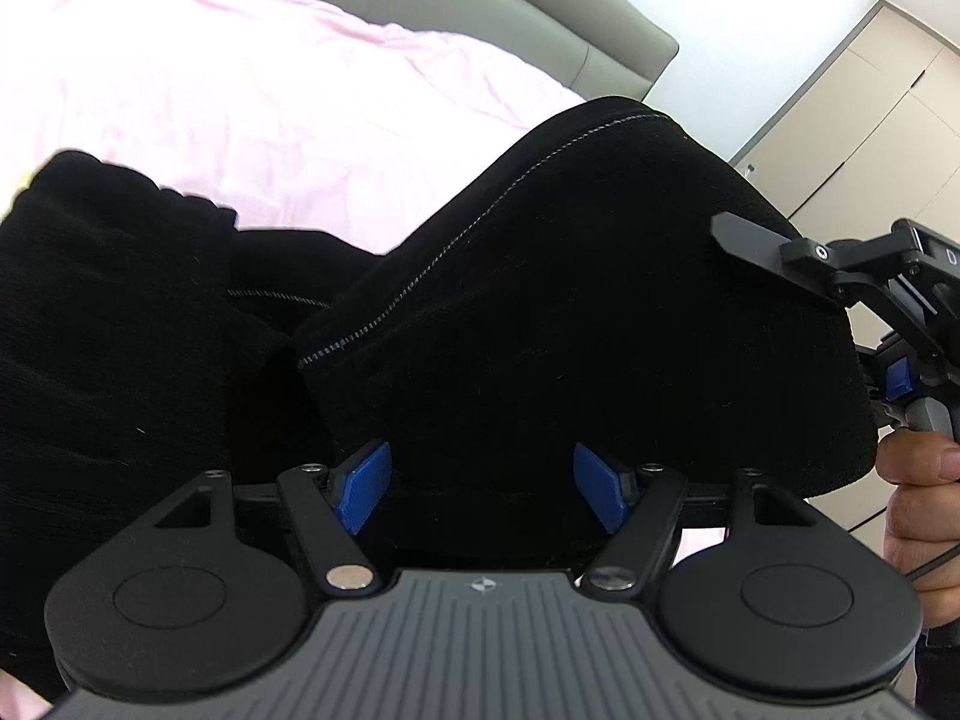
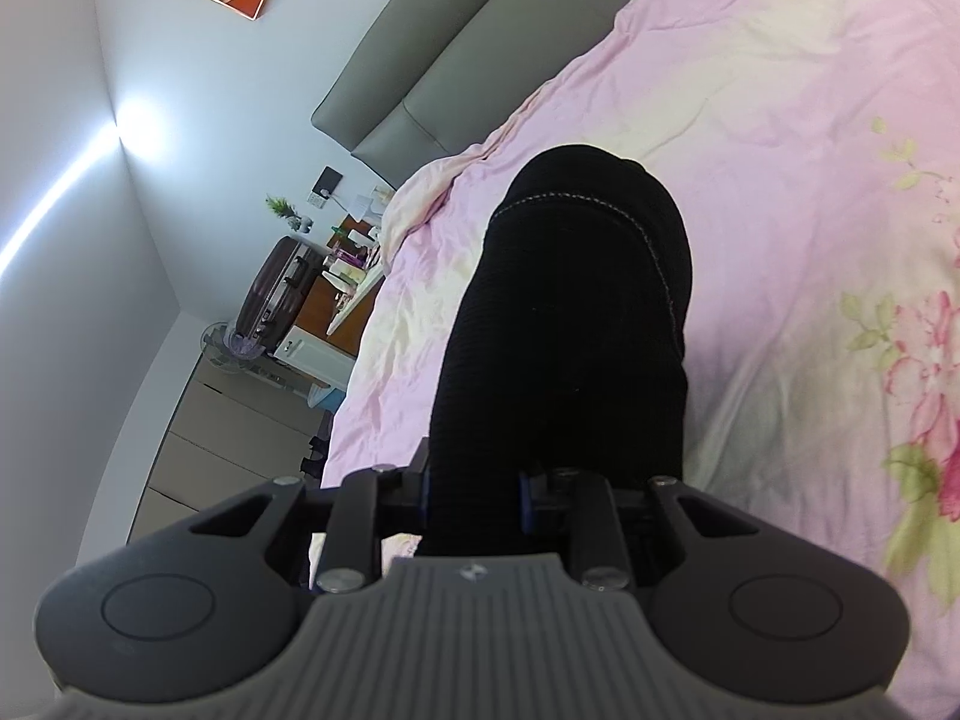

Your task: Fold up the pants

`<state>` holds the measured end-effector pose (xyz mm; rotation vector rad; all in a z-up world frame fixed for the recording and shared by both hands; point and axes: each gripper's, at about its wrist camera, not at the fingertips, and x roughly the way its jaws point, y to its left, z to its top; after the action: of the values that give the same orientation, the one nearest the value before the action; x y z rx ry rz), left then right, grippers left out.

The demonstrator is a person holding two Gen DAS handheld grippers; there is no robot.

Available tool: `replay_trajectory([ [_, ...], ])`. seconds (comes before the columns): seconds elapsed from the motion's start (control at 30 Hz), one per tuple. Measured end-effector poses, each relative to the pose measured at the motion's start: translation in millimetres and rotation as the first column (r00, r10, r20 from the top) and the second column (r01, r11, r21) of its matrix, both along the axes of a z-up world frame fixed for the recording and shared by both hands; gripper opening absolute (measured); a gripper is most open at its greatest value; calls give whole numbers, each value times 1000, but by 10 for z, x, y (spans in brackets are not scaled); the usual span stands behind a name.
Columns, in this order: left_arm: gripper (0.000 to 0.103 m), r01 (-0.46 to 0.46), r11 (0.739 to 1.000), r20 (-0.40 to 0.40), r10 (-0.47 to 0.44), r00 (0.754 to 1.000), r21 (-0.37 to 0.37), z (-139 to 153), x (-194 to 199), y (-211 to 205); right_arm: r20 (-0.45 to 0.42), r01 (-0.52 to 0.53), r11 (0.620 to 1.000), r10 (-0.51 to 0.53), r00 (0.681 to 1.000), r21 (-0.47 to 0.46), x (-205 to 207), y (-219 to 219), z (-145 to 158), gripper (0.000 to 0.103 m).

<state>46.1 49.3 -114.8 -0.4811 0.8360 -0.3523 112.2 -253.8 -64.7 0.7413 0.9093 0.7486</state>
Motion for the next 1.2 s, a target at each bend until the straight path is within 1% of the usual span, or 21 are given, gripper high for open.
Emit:
replay_trajectory([
  [0.17,82,-18,1000,26,19,1000,-14,69,-93,145,12,4,1000,-4,1000,1,-56,286,154,21],
  [0.33,81,-46,999,38,47,998,-22,102,-174,353,24,-18,999,19,1000,-33,-111,633,278,22],
  [0.4,81,-78,996,35,80,996,-47,95,-221,466,23,-23,999,24,999,-42,-157,774,311,22],
  [0.5,82,-133,986,25,136,990,-105,67,-294,692,21,-32,998,33,999,-48,-198,1032,364,22],
  [0.57,82,-162,979,28,167,986,-122,61,-318,822,32,-42,997,44,999,-69,-221,1207,403,22],
  [0.7,82,-204,971,29,209,978,-126,68,-409,1047,57,-73,991,79,995,-111,-256,1571,447,22],
  [0.8,82,-257,959,3,259,966,-119,51,-463,1210,61,-94,984,105,993,-150,-247,1810,425,22],
  [0.93,85,-333,931,-33,332,943,-148,-17,-589,1457,42,-125,976,135,990,-181,-271,2100,330,22],
  [1.0,86,-371,916,-38,370,928,-152,-18,-683,1566,32,-145,971,154,988,-191,-317,2241,278,22],
  [1.1,88,-471,873,-24,472,881,-126,3,-817,1740,28,-180,957,191,981,-227,-370,2463,175,22],
  [1.2,88,-563,823,-17,564,826,-74,23,-956,1943,21,-195,941,209,978,-277,-339,2690,4,23],
])
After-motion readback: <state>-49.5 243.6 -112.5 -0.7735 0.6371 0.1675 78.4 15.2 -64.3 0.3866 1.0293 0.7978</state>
